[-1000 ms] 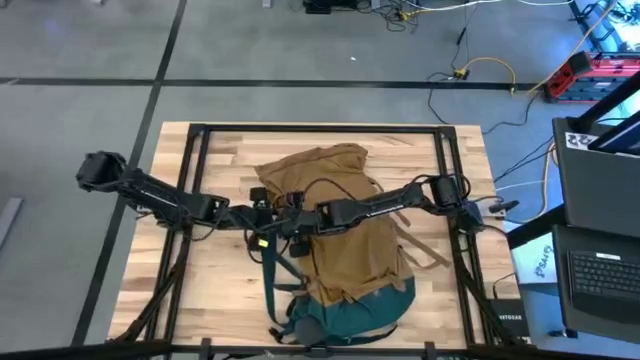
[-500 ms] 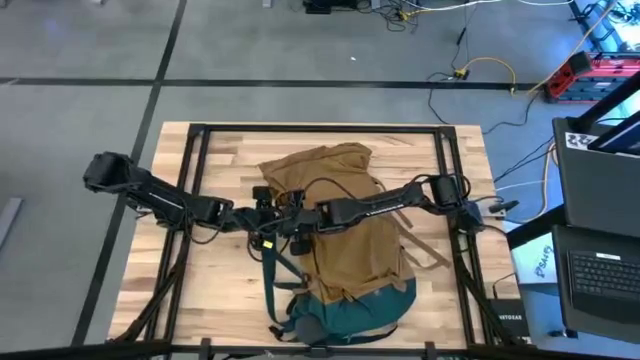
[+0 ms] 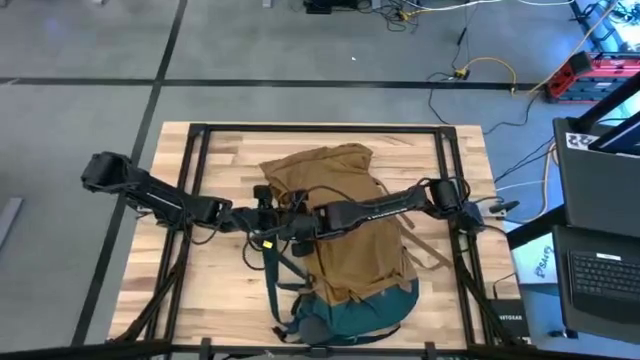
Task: Unpack backpack
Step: Open the brown backpack
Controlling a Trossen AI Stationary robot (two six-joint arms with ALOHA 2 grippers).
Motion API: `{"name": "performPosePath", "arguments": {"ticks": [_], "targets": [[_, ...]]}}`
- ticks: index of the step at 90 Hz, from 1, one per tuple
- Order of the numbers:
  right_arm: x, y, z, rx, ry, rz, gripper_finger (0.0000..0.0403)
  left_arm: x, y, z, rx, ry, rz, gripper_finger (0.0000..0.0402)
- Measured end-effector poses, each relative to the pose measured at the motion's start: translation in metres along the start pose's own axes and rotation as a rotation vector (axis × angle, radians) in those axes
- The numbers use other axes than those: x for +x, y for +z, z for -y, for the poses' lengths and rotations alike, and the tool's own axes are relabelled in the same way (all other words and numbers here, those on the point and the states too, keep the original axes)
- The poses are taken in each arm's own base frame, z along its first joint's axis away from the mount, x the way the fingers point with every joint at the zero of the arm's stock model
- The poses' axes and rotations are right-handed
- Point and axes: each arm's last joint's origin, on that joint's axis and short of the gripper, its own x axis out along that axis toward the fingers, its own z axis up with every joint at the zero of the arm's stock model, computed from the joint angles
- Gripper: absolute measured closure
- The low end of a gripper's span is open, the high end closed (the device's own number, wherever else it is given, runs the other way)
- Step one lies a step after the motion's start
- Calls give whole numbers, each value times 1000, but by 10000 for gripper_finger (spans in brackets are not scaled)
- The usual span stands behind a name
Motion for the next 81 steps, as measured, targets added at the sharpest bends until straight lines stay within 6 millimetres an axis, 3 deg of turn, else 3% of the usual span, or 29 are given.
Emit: {"name": "performPosePath", "arguments": {"ticks": [34,53,70,81], "targets": [[-10,4,-11,50,44,-4,384,2,-9,0,26,35,-60,399],[-10,12,-8,60,60,78,346,1,-6,2,9,-1,-32,399],[-12,13,-8,62,59,88,380,0,-5,3,9,-14,-23,400],[-12,13,-8,62,75,88,377,-1,-4,4,13,-19,-15,400]]}}
